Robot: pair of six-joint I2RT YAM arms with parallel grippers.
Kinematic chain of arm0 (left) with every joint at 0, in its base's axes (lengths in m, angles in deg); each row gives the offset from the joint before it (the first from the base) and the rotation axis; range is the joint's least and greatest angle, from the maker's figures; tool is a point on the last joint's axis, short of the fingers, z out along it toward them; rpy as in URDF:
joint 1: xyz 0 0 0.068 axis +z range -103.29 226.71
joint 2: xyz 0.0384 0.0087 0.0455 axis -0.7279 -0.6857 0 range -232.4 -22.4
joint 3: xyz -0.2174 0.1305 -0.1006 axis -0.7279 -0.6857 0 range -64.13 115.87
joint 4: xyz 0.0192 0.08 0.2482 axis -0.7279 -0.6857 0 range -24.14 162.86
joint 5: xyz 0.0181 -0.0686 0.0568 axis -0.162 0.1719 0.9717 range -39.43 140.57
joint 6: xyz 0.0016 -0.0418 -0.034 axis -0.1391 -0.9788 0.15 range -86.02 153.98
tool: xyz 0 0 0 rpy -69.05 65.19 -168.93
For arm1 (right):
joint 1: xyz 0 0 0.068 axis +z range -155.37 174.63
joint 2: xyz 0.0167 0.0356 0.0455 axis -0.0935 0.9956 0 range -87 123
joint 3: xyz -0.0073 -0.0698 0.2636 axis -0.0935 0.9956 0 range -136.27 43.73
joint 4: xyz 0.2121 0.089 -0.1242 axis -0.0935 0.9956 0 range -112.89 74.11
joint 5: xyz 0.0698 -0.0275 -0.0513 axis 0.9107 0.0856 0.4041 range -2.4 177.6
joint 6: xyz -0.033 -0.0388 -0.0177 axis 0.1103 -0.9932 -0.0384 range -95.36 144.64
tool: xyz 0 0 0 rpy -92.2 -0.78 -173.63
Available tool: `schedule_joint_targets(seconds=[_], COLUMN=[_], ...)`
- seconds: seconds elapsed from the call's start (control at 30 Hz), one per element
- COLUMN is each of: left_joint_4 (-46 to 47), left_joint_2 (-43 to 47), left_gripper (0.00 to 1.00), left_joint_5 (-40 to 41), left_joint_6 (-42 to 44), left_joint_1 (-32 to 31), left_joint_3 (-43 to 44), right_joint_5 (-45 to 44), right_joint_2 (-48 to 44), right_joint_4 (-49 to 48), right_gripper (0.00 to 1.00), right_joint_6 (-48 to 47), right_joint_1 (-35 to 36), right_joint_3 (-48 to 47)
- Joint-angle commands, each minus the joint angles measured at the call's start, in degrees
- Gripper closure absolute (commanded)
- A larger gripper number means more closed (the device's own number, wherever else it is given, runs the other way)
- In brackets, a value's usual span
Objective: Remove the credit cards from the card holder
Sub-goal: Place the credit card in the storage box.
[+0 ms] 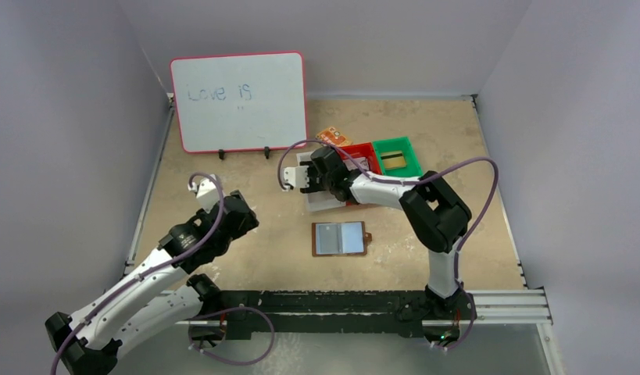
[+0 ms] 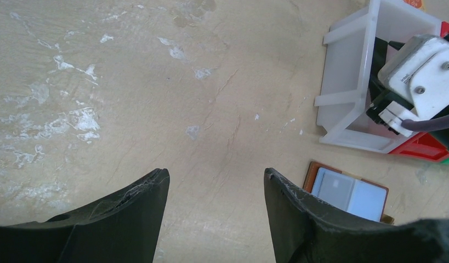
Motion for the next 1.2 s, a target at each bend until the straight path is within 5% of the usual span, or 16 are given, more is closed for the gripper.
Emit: schedule_joint_targets(seconds=[0.0, 0.23, 0.43, 0.6, 1.17], left_joint_4=[1.31, 1.91, 2.04, 2.13, 1.09], left_joint_2=[-0.65, -0.84, -1.32, -2.06, -1.9], left_gripper=[0.37, 0.37, 0.37, 0.37, 0.37], left_joint_5=[-0.76, -1.04, -0.84, -0.8, -0.07], left_joint_6=[0.36, 0.39, 0.39, 0.93, 0.69], left_joint_1=[0.32, 0.26, 0.26, 0.3, 0.33], left_joint_3=[1.02, 0.97, 1.13, 1.73, 2.03], right_joint_5=[-0.09, 0.35, 3.44, 3.16, 8.8], right_joint_2=[-2.44, -6.74, -12.76, -14.02, -3.95], right_joint_4=[-0.05, -2.5, -4.08, -4.28, 0.81], right_gripper=[0.51, 0.53, 0.79, 0.94, 1.0], right_joint_6=[0.83, 14.1, 40.16, 48.65, 50.07], right_joint_1=[-0.99, -1.25, -1.34, -1.21, -0.99], right_joint_3=[-3.11, -3.79, -0.48, 2.83, 1.77])
